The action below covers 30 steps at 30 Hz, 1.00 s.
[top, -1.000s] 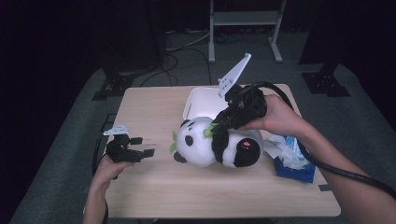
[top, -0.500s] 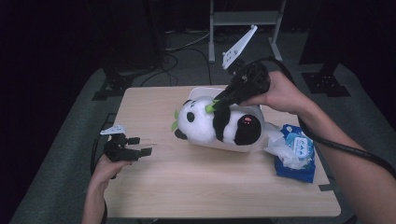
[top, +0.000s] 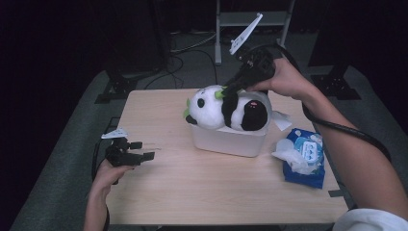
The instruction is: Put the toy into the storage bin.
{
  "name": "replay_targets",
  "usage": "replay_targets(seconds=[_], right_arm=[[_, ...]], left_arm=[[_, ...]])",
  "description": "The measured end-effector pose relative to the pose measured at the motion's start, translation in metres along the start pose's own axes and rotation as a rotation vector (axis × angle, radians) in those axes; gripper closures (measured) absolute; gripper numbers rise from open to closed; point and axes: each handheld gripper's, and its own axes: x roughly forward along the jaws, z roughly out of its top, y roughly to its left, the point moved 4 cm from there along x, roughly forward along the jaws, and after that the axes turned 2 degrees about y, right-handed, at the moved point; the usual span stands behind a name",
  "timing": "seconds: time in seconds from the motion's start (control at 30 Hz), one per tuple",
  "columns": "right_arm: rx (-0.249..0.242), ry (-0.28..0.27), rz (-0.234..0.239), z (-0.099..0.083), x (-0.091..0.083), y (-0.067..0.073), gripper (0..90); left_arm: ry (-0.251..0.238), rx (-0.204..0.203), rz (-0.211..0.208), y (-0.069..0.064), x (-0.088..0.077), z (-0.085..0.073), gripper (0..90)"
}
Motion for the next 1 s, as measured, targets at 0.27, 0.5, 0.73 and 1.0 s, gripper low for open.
replay_targets(seconds=[0.27, 0.5, 0.73, 1.0], right_arm=[[0.047, 0.026, -0.003, -0.011, 0.015, -0.035, 74.0], [0.079, 0.043, 0.019, -0.025, 0.037, -0.057, 74.0], [0.102, 0.067, 0.019, -0.038, 0.057, -0.075, 73.9], [0.122, 0.068, 0.04, -0.044, 0.072, -0.082, 73.9]], left_arm=[[0.001, -0.009, -0.002, 0.002, 0.002, -0.001, 9.6], [0.012, -0.014, 0.0, 0.003, 0.005, -0.003, 9.6], [0.012, -0.018, -0.001, 0.003, 0.006, -0.003, 9.6], [0.018, -0.02, 0.001, 0.005, 0.007, -0.004, 9.6]])
